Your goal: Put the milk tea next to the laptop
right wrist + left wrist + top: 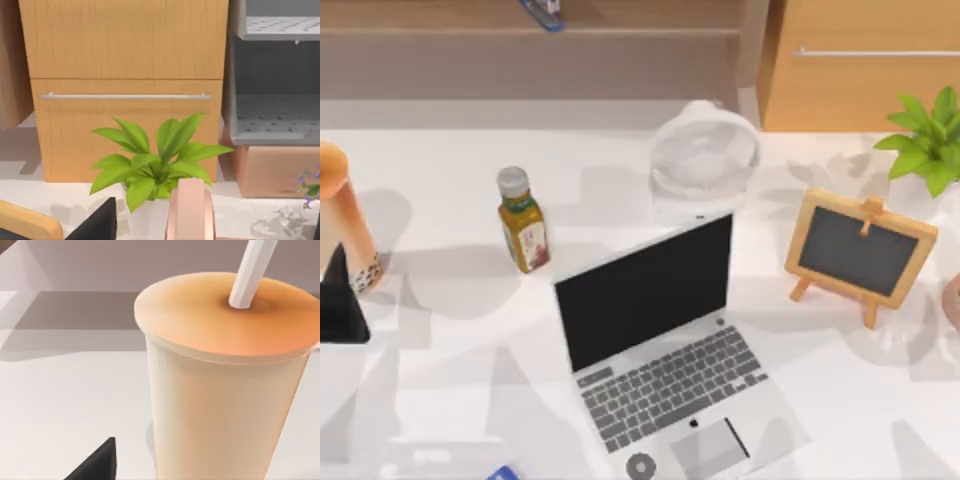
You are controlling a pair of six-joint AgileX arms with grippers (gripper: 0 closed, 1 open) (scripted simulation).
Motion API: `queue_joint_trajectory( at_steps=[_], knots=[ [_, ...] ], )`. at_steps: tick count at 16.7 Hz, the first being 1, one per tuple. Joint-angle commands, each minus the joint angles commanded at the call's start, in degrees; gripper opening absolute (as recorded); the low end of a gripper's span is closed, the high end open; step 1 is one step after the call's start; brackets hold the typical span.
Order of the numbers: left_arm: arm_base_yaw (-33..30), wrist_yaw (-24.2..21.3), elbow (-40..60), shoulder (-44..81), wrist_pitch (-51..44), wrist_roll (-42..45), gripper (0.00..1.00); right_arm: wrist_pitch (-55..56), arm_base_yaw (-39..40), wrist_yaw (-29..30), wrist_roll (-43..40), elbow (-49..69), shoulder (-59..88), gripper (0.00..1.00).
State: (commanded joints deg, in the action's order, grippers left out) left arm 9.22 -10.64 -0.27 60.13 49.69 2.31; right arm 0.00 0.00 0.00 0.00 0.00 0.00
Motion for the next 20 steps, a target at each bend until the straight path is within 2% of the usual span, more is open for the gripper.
queue_joint_trajectory(
  at_steps=[4,11,20],
  knots=[
    [1.02,-1.35,-0.05,6.64,5.58,0.25,1.0,0.0,0.0,0.0,0.0,0.0,0.0,1.0],
    [0.63,-1.0,0.99,8.84,6.99,0.19,1.0,0.0,0.0,0.0,0.0,0.0,0.0,1.0],
    [-2.56,1.76,11.93,32.73,19.65,-0.33,1.0,0.0,0.0,0.0,0.0,0.0,0.0,1.0]
  ],
)
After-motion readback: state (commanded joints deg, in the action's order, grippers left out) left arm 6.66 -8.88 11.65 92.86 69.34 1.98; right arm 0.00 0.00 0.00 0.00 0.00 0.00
